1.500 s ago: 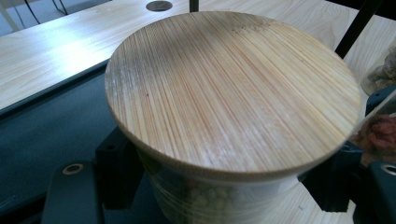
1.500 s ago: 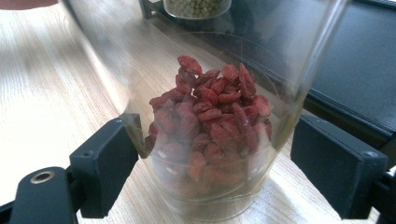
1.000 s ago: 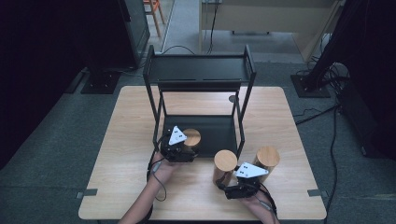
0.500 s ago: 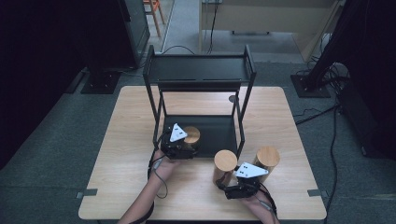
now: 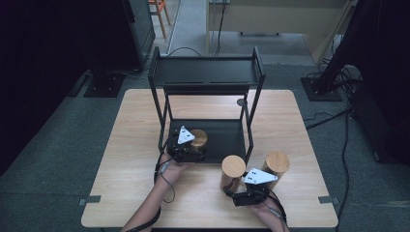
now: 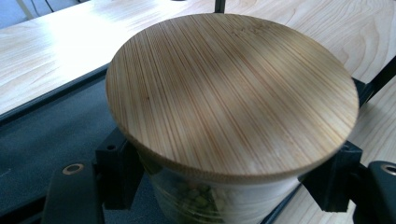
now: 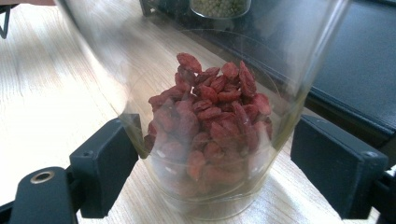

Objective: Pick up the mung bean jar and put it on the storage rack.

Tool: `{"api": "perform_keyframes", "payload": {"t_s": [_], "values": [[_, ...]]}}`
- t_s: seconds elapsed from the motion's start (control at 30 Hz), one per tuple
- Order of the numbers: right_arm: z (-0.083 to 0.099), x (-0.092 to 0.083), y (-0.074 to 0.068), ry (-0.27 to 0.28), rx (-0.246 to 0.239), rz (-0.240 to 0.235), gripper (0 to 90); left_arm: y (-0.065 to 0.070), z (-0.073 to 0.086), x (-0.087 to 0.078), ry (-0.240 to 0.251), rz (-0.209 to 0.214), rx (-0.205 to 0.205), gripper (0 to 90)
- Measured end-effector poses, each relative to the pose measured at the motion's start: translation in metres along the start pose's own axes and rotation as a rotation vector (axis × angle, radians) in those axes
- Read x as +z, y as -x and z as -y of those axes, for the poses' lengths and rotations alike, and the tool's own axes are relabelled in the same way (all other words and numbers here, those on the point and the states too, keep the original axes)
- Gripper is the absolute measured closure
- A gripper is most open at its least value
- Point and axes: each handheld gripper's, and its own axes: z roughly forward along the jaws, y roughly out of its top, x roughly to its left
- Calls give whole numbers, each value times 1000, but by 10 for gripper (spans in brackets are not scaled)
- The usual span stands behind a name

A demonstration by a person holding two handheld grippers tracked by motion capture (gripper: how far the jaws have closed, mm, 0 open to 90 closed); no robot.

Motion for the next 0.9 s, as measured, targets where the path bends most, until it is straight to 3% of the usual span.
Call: {"api": "perform_keyframes", "payload": {"t_s": [0.57, 0.9], "values": [[0, 0, 0, 0, -2, 0, 150, -2, -6, 9, 13, 12, -14, 257], [0, 0, 0, -5, 0, -2, 150, -7, -9, 14, 9, -3, -24, 257]]}}
